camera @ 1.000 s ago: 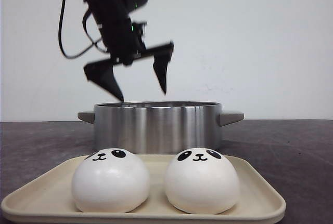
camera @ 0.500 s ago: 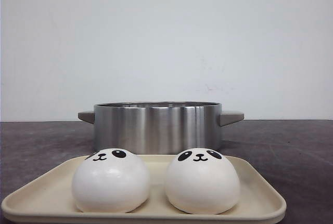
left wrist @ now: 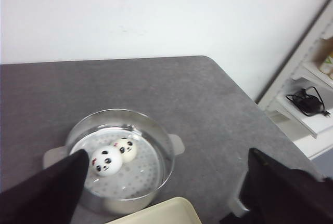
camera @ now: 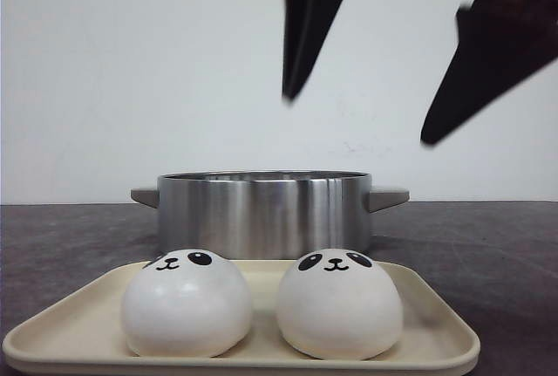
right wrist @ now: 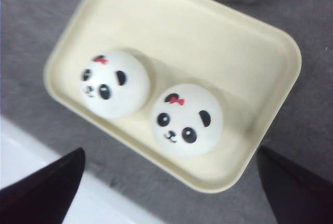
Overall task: Steam buns
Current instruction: 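Lower the right gripper onto the nearer bun on its side and grasp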
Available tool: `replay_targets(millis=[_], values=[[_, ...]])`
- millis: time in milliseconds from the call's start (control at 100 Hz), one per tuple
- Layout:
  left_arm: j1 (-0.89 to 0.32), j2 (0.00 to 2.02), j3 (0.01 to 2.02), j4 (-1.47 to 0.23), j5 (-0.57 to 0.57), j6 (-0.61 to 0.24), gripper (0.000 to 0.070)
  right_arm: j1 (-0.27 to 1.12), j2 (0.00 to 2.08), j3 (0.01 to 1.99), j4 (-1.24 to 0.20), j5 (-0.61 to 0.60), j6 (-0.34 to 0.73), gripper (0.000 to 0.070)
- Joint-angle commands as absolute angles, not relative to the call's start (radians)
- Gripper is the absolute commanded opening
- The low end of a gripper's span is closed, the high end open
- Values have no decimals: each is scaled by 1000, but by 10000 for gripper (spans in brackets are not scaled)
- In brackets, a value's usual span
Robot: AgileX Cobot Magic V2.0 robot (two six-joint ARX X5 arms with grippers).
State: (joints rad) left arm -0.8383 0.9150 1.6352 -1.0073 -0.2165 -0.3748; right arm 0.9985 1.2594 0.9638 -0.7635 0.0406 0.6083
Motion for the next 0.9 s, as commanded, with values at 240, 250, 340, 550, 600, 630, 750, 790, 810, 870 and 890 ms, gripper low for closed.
replay_targets(millis=[240,250,340,550,600,630,750,790,810,870,890], values=[[-847,840,1656,-1057,-270,-409,580,996,1491,975,-678,26,614,506],[-847,839,1656,-1059,-270,-409,580,996,1499,975,-679,26,614,506],[-847,833,1656,-1077,-270,-411,580,991,1561,975,-680,25,614,506],[-847,833,1655,-1108,-270,-414,580,990,1639,975,-667,26,614,456],[-847,833,1655,-1107,-270,-414,580,990,1641,975,-661,26,614,427],[-847,833,1655,-1107,-270,-414,580,990,1641,975,-656,27,614,398],[-847,833,1655,-1107,-270,-413,580,990,1641,975,-638,27,613,66],[-847,833,1655,-1107,-271,-412,580,990,1641,975,-633,28,604,0],[-847,833,1655,-1107,-271,-412,580,990,1641,975,-629,30,598,10],[-847,833,1655,-1107,-271,-412,580,990,1641,975,-620,41,590,10],[-847,833,1655,-1107,-271,-412,580,991,1641,975,-619,50,590,10]])
